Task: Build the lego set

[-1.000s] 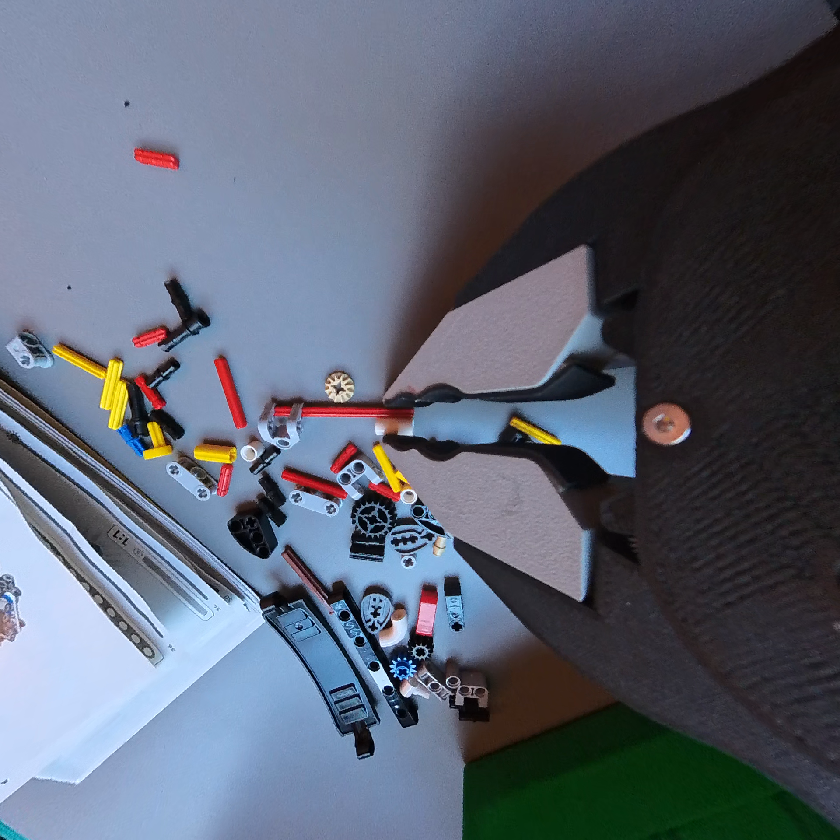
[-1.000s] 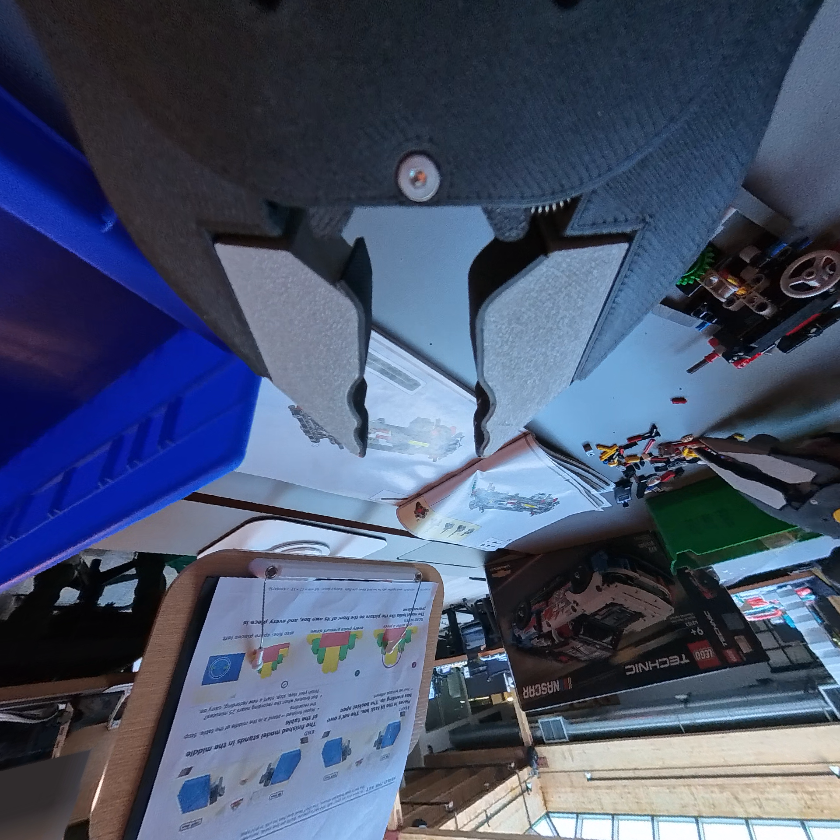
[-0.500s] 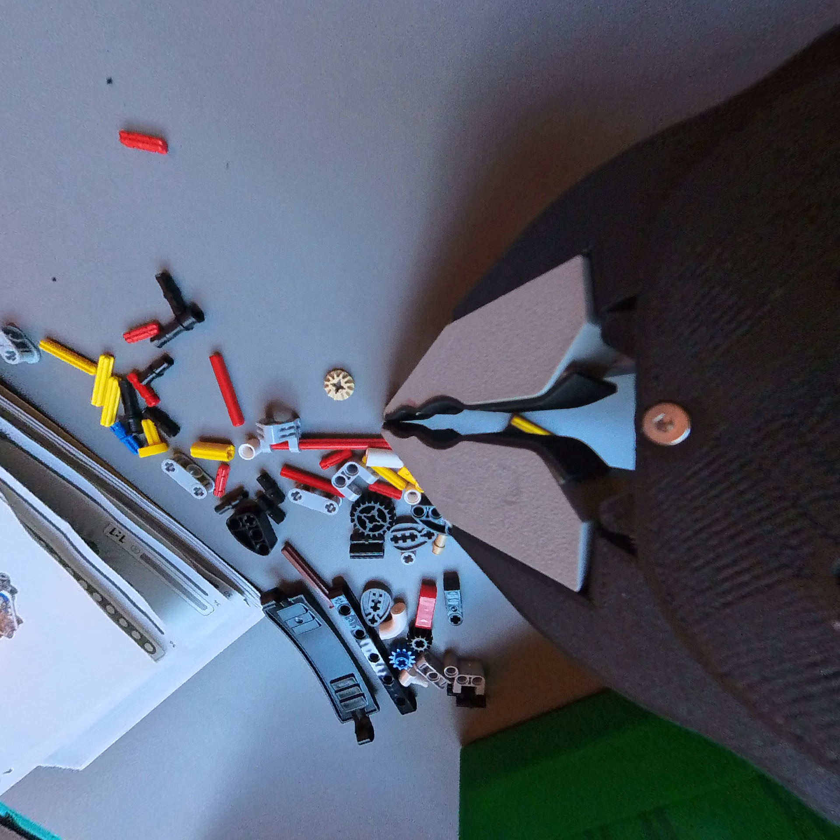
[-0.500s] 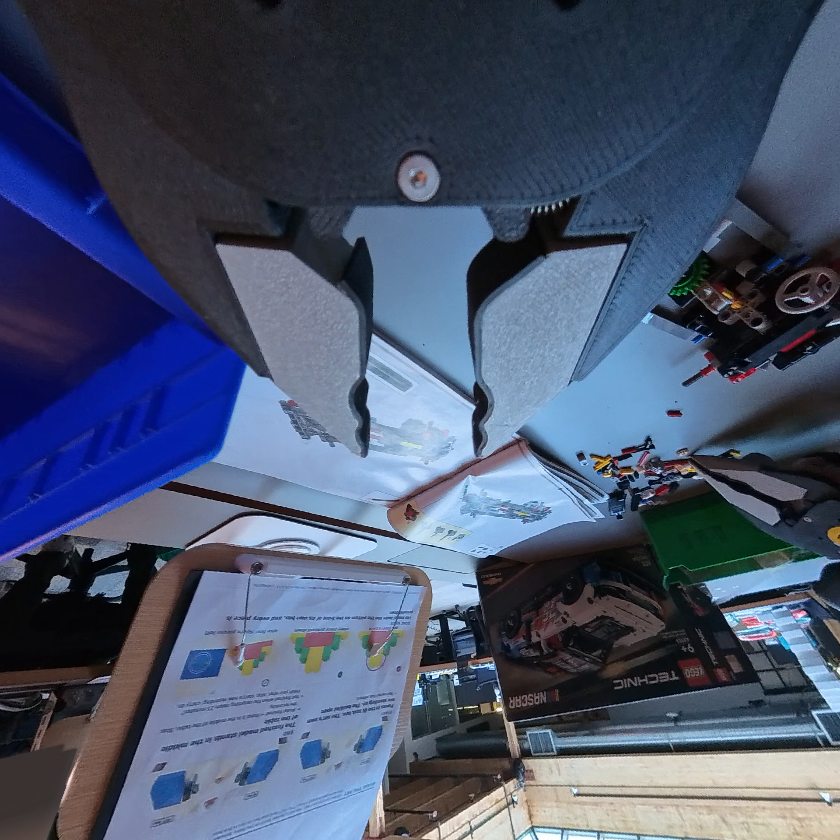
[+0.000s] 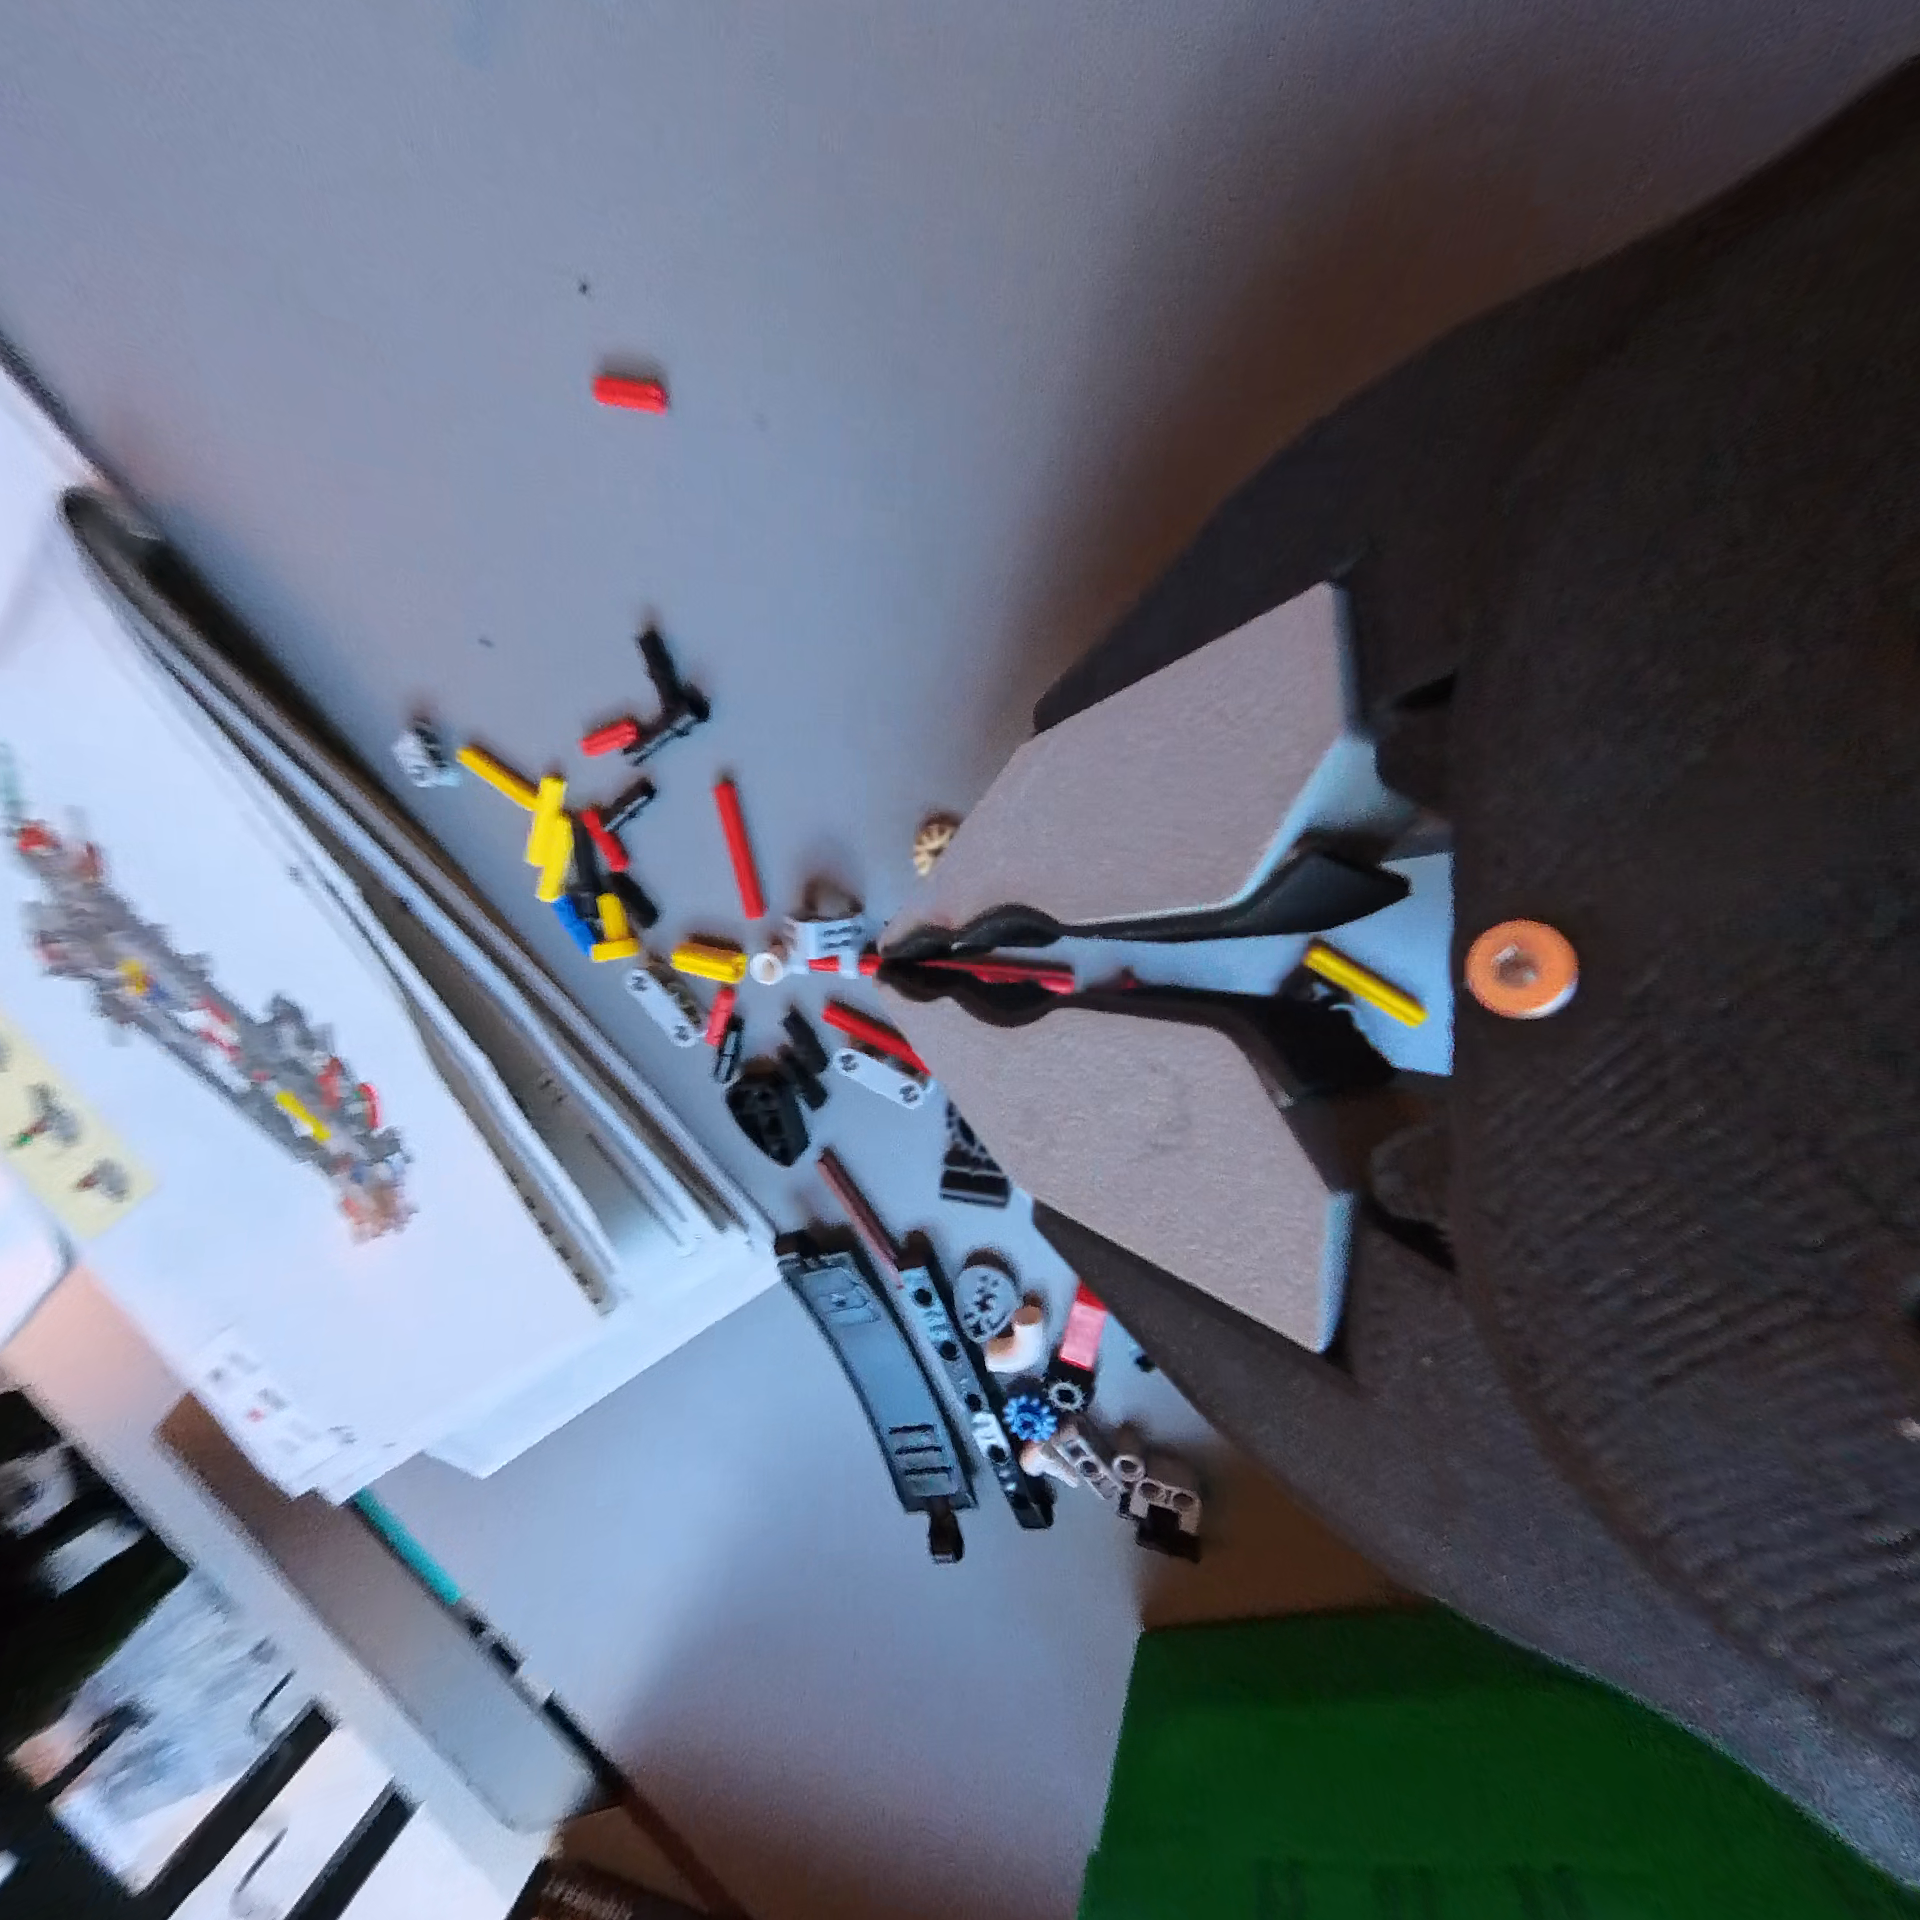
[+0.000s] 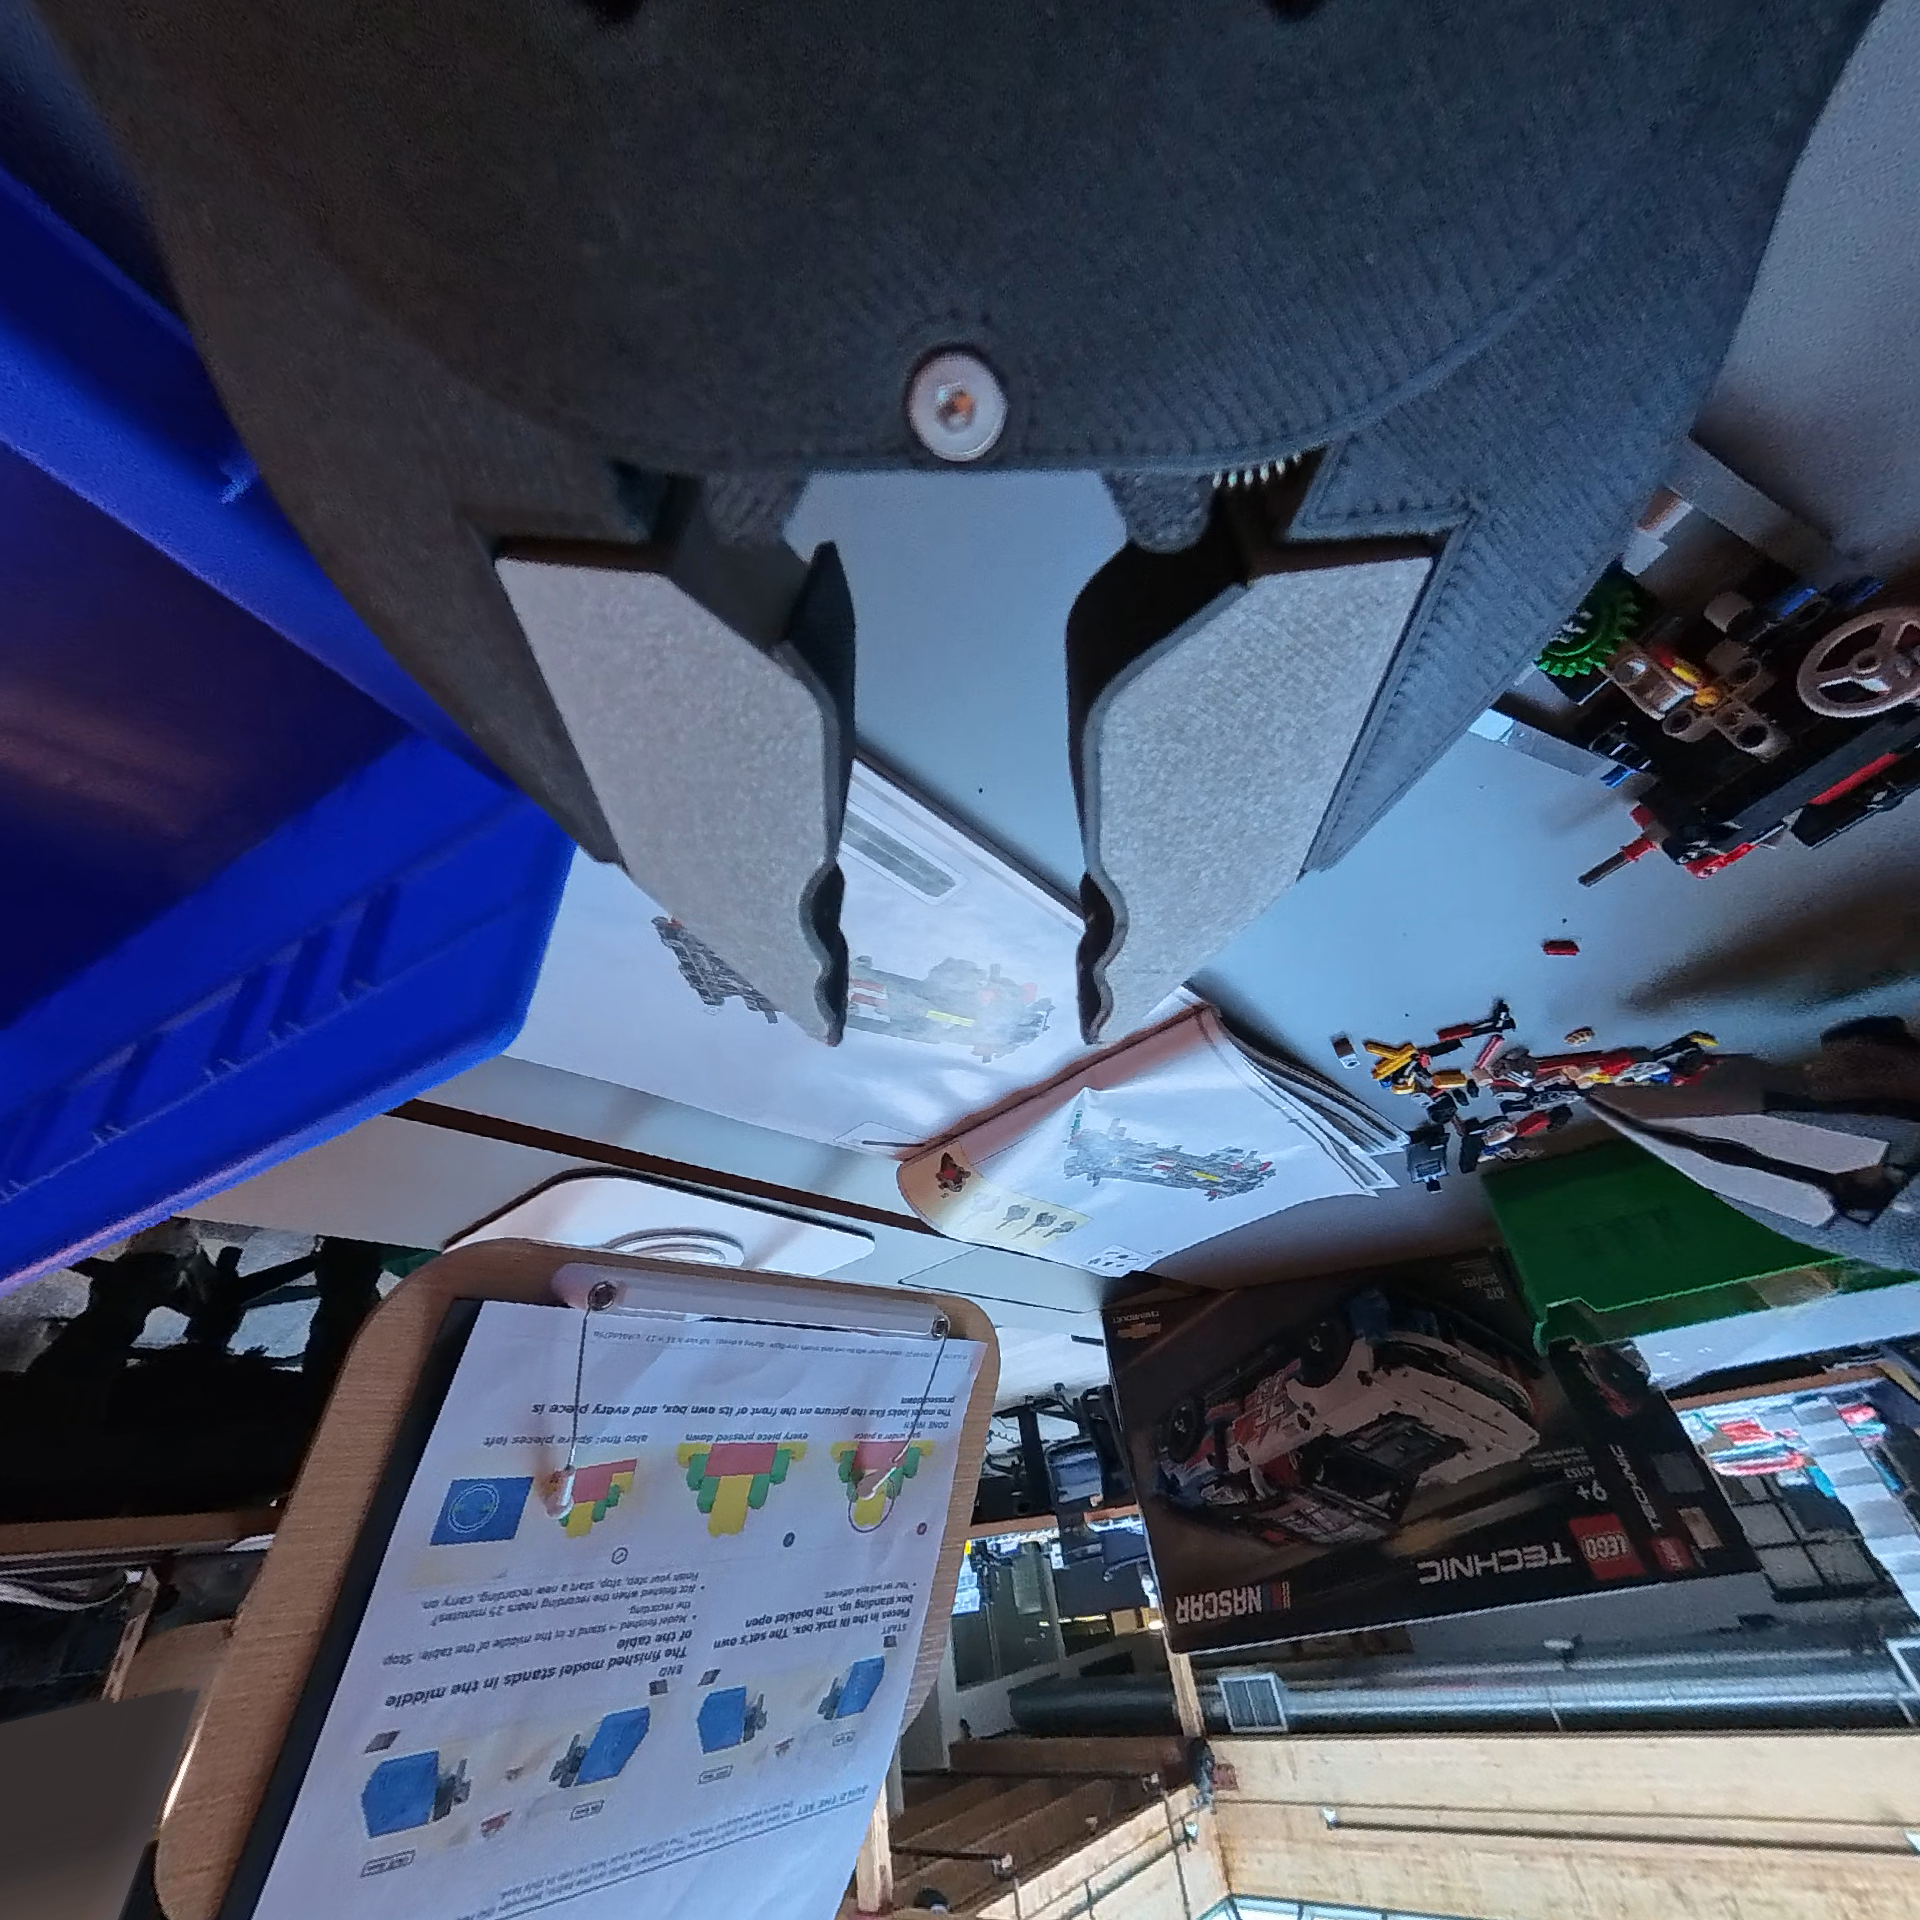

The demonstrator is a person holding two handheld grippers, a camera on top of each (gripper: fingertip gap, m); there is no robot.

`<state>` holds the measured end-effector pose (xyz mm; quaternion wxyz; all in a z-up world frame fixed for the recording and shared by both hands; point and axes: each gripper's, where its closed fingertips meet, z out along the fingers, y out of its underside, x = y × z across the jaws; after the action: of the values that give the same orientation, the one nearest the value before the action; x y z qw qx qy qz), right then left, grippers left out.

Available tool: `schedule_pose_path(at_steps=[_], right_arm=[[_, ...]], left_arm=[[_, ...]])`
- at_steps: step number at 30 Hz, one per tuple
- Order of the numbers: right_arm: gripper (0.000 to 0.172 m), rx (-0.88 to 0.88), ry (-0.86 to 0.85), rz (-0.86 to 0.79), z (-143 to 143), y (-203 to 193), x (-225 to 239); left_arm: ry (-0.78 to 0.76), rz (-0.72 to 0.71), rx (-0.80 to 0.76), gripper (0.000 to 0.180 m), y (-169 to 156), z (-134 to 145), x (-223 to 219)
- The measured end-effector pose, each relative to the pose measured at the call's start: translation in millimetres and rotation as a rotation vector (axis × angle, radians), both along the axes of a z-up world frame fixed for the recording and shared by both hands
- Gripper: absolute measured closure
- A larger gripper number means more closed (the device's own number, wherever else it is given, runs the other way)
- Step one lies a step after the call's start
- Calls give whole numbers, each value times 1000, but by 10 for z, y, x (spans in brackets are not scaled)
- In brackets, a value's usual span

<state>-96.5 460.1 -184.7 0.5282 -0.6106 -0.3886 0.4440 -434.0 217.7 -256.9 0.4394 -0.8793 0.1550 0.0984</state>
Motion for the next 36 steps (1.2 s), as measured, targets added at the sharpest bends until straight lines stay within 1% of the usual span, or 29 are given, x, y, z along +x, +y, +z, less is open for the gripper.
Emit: schedule_pose_path(at_steps=[2, 4, 6, 7, 10, 18, 24, 28, 31, 32, 34, 36], right_arm=[[130, -6, 5, -3, 1, 13, 5], [130, -12, 8, -5, 0, 25, 10], [130, -12, 7, -7, -1, 35, 14], [131, -10, 5, -7, -3, 42, 14], [130, -10, -2, -3, -15, 56, 2], [130, -15, -8, 4, -27, 80, -16], [131, -7, -6, 10, -16, 47, -23], [131, -4, -5, 19, -10, 7, -32], [131, 3, 0, 28, 12, -30, -33], [131, 6, 2, 31, 22, -40, -36], [131, 12, 4, 37, 39, -60, -44], [131, 16, 4, 43, 46, -81, -55]], left_arm=[[49, 15, 86, 180, 51, 33, -35], [108, 29, 116, 180, 69, 44, -45], [125, -18, 161, 180, 98, 101, 56], [131, -34, 166, 180, 105, 104, 86], [163, -27, 130, 180, 116, 39, 64], [208, -21, 110, 180, 127, -6, 53], [234, -3, 43, 180, 124, -109, 37], [173, -3, 5, 180, 52, -80, 43], [73, 6, -162, 165, -62, -169, 0], [55, 21, -194, 160, -85, -174, -32], [50, 26, -232, 160, -114, -174, -68], [83, 37, -247, 163, -113, -160, -113]])
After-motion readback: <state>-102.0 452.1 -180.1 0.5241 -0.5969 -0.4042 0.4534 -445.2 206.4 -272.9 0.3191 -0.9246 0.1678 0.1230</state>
